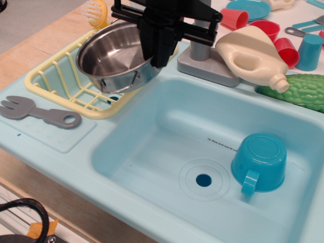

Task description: Put pot or pan from sink into drying rack

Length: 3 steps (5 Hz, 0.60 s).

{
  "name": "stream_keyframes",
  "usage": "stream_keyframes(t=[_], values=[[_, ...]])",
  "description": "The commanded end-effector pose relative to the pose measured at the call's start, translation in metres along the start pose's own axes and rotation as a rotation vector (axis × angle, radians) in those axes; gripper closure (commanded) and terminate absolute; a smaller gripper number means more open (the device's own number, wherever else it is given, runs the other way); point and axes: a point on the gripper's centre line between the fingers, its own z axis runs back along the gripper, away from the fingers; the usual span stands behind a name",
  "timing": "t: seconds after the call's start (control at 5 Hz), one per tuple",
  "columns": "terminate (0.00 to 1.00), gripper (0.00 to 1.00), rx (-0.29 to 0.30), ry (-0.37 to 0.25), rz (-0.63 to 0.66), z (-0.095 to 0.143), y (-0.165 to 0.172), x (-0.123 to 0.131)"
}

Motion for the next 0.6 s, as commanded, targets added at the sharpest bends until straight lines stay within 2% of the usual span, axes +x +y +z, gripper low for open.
stream_keyframes(t=[0.0,0.2,0.4], values=[[0.00,1.00,-0.035,-0.034,-0.026,-0.005,0.041,0.011],[0.00,0.00,-0.057,-0.011,-0.052,-0.017,0.055,0.012],[1.00,0.00,-0.128,0.004,-0.148,-0.029,0.060,0.015]])
